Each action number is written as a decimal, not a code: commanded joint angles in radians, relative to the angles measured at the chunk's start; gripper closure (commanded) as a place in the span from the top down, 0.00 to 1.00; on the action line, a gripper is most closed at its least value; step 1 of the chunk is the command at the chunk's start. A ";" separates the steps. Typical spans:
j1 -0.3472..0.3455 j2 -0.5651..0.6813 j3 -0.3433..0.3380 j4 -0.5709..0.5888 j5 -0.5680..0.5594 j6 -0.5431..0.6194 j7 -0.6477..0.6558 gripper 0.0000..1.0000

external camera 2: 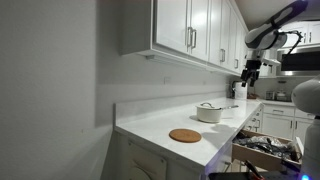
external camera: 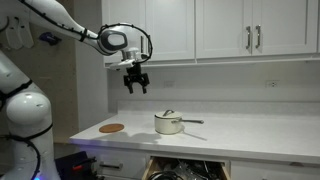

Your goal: Take the lid from the pot and put it on the brown pot mat

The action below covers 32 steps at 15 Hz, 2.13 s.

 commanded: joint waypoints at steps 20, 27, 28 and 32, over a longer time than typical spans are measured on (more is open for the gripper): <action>-0.077 0.772 0.176 0.643 0.113 0.166 -0.069 1.00; -0.092 0.879 0.235 0.729 0.100 0.175 -0.044 1.00; -0.090 0.893 0.240 0.738 0.098 0.177 -0.033 1.00; -0.082 0.939 0.251 0.764 0.075 0.192 0.008 1.00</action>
